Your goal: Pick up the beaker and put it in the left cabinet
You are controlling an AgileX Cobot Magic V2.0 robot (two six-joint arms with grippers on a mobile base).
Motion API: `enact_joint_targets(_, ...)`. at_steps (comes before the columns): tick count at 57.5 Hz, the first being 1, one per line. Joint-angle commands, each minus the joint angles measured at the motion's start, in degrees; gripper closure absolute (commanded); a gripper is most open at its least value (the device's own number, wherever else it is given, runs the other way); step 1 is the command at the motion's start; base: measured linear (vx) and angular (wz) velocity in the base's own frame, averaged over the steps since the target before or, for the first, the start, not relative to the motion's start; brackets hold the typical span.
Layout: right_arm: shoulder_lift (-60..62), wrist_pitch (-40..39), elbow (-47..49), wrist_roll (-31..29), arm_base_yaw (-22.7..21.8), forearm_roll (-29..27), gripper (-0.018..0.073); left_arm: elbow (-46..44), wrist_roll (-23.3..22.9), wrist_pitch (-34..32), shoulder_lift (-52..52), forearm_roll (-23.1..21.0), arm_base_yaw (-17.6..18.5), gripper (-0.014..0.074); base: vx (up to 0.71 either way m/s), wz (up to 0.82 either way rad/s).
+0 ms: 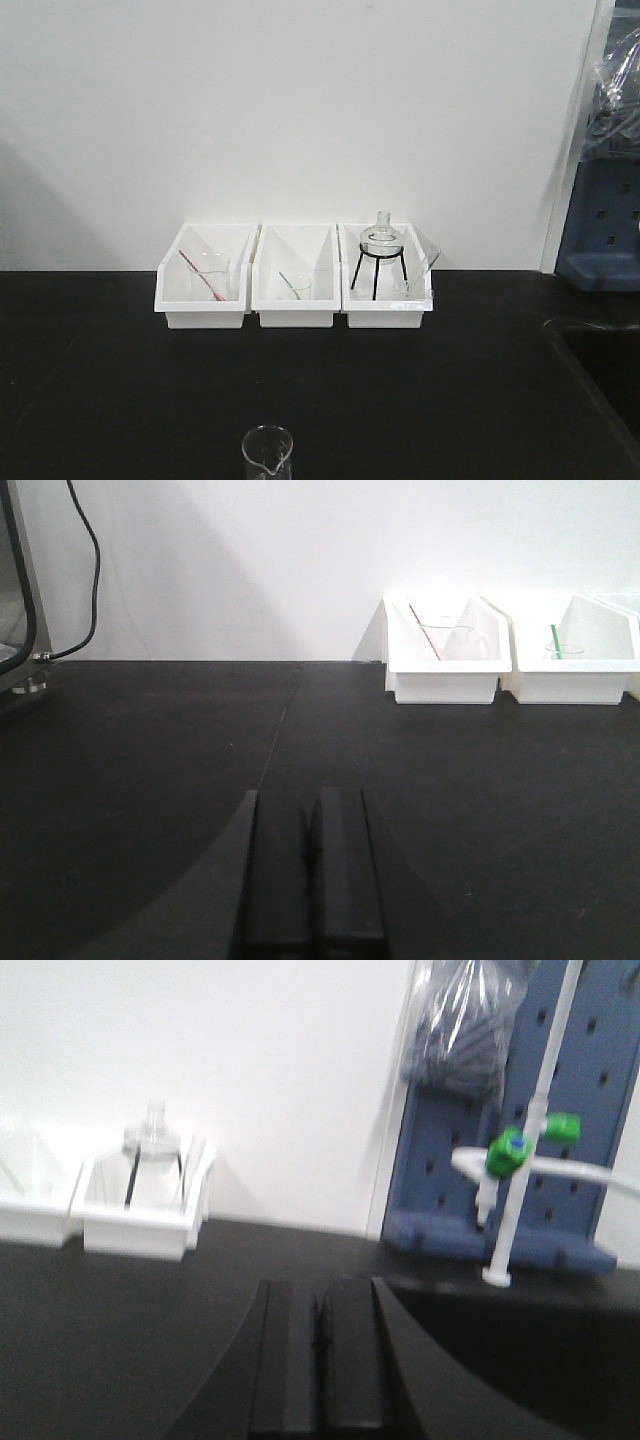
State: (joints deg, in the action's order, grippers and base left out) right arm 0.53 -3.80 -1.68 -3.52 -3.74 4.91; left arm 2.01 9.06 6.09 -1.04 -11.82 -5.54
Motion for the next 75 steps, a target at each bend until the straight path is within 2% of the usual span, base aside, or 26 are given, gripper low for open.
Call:
enact_joint_targets(1, 0.82, -11.54, -0.25, -0.22, -0.37, 0.12, 0.0565, -1.03, -0.14, -5.03, -0.58, -0.30, 0.19, 0.0603, 0.00, 0.00)
enact_joint_targets(9, 0.82, -18.90, -0.20, -0.22, -0.37, 0.12, 0.0565, -1.03, -0.14, -5.03, -0.58, -0.30, 0.19, 0.0603, 0.00, 0.00)
enact_joint_targets(22, 0.75, -18.72, -0.13, 2.88, -0.37, 0.12, 0.0565, -1.03, -0.14, -5.03, -0.58, -0.30, 0.19, 0.0603, 0.00, 0.00)
enact_joint_targets(26, 0.75, -17.83, -0.08, 5.78, -0.37, 0.12, 0.0565, -1.03, -0.14, -5.03, -0.58, -0.30, 0.19, 0.0603, 0.00, 0.00)
enact_joint_targets(35, 0.29, -13.87, 3.75, 19.44, -0.25, 0.60, 0.0564, -1.03, -0.14, -5.03, -0.58, -0.30, 0.19, 0.0603, 0.00, 0.00)
enact_joint_targets(39, -1.41, -11.46, 6.39, 21.58, -0.25, 1.42, 0.0564, -1.03, -0.14, -5.03, -0.58, -0.30, 0.19, 0.0603, 0.00, 0.00)
enact_joint_targets(46, -6.64, -8.61, 11.78, 21.84, -0.25, 3.59, 0.0563, -1.03, -0.14, -5.03, -0.58, -0.30, 0.19, 0.0603, 0.00, 0.00)
enact_joint_targets(62, -27.56, -10.30, 23.83, 24.24, -0.19, 13.46, 0.0561, -1.03, -0.14, -5.03, -0.58, -0.30, 0.19, 0.0603, 0.00, 0.00)
enact_joint_targets(68, -35.08, -16.47, 26.86, 27.21, -0.19, 19.52, 0.0561, -1.03, -0.14, -5.03, -0.58, -0.30, 0.19, 0.0603, 0.00, 0.00)
enact_joint_targets(75, -42.98, -26.24, 29.16, 34.90, 1.80, 30.91, 0.0560, -1.03, -0.14, -5.03, -0.58, -0.30, 0.19, 0.0603, 0.00, 0.00)
